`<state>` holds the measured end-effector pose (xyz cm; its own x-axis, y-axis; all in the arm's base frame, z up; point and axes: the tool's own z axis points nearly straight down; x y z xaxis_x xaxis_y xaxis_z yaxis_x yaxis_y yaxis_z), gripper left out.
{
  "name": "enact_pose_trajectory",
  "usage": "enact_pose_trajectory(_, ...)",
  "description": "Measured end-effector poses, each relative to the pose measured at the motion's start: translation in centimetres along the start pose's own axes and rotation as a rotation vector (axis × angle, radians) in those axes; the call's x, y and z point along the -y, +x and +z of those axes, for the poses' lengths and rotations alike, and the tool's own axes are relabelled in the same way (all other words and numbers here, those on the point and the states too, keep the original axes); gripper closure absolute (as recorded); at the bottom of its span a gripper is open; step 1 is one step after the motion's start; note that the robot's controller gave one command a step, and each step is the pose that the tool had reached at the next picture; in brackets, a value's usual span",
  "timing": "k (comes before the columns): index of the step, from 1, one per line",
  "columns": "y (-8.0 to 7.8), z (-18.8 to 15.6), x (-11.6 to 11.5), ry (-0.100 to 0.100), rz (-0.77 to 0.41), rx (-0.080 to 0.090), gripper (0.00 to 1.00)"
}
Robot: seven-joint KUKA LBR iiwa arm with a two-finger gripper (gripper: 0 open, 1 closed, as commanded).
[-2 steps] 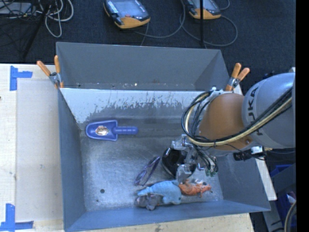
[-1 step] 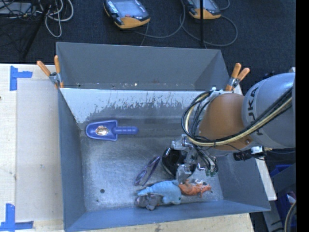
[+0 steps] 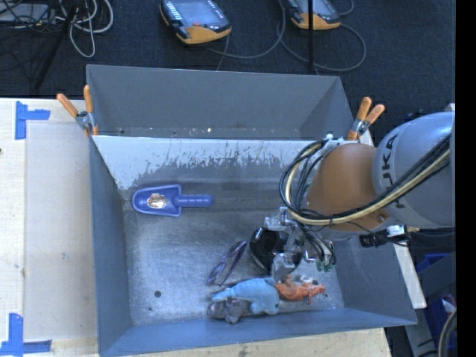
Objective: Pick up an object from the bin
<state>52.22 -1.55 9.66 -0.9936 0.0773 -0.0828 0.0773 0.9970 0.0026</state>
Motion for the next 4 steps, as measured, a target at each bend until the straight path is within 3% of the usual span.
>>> enact_pose_trajectory(4,0.01,0.01,0.00,0.000,-0.002,0.000,1.00)
